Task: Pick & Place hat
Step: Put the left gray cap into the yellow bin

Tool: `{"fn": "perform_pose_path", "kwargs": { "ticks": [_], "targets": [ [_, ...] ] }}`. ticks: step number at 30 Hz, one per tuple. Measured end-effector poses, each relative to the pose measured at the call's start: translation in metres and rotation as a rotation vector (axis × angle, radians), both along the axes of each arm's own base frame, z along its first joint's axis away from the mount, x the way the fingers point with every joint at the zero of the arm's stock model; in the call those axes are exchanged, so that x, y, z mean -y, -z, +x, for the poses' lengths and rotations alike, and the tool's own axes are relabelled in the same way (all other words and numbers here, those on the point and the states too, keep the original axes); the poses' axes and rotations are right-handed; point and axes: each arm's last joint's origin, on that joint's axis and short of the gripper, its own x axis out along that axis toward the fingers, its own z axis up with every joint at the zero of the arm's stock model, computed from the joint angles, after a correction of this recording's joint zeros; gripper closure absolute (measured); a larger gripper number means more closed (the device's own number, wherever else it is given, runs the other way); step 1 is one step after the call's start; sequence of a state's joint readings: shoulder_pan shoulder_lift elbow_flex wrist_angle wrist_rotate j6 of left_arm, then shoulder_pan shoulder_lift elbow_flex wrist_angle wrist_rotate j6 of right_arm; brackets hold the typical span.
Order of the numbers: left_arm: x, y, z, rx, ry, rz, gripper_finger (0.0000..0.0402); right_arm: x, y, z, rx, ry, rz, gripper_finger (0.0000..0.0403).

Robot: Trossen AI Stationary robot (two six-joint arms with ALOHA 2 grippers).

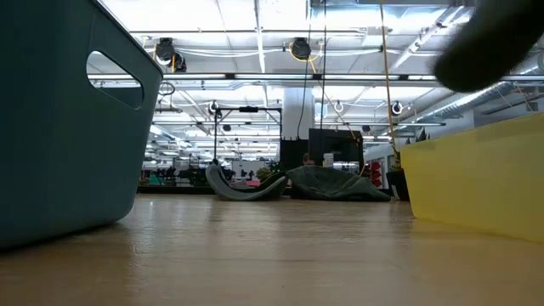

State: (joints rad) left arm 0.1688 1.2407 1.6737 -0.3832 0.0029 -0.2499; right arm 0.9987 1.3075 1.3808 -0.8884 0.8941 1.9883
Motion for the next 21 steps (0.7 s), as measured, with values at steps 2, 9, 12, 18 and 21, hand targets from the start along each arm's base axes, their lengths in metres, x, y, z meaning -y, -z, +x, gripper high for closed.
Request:
{"fn": "perform_pose_path", "kwargs": {
  "ticks": [2,9,12,18,21],
  "targets": [
    [0.0,0.0,0.0,0.006,0.002,-0.034,0.0176,0.0,0.004,-0.007,-0.049,-0.018,-0.008,0.0403],
    [0.0,0.001,0.0,0.014,0.005,-0.12,0.0176,-0.001,0.014,-0.017,-0.16,-0.015,-0.009,0.0403],
    [0.0,0.001,0.0,0.011,0.006,-0.142,0.0176,-0.005,0.019,-0.014,-0.169,-0.002,-0.011,0.0403],
    [0.0,0.003,0.0,-0.01,0.004,-0.155,0.0176,-0.007,0.035,-0.002,-0.241,0.061,-0.061,0.0403],
    [0.0,0.004,0.0,-0.016,0.003,-0.157,0.0176,-0.005,0.042,0.009,-0.264,0.106,-0.091,0.0403]
  ]
}}
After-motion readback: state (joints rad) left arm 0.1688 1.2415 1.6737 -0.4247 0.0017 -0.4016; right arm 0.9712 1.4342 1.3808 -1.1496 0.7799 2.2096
